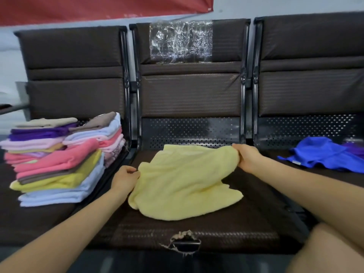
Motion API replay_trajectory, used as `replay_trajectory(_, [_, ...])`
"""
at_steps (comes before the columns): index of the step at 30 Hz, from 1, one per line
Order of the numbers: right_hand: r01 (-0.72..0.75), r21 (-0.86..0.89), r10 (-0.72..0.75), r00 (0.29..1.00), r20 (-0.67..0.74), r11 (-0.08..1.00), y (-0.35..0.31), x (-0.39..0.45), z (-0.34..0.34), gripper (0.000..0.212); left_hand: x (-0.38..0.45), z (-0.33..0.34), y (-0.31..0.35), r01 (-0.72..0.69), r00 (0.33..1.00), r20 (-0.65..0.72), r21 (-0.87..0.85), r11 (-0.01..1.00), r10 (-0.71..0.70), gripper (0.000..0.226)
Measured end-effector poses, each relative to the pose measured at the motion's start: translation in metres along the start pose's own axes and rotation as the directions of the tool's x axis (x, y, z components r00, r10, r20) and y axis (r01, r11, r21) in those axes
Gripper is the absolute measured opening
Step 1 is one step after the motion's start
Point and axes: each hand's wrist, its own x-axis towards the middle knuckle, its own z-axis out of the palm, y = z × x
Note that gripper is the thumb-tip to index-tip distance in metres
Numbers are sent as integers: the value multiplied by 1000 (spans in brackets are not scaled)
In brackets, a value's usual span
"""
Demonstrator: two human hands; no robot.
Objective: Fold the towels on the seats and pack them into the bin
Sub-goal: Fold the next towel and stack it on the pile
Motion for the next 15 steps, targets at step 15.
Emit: replay_trajectory(15, [768,-640,255,613,748,32,43,-51,-26,40,-48,-1,-14,-809,517,680,191,555,519,71])
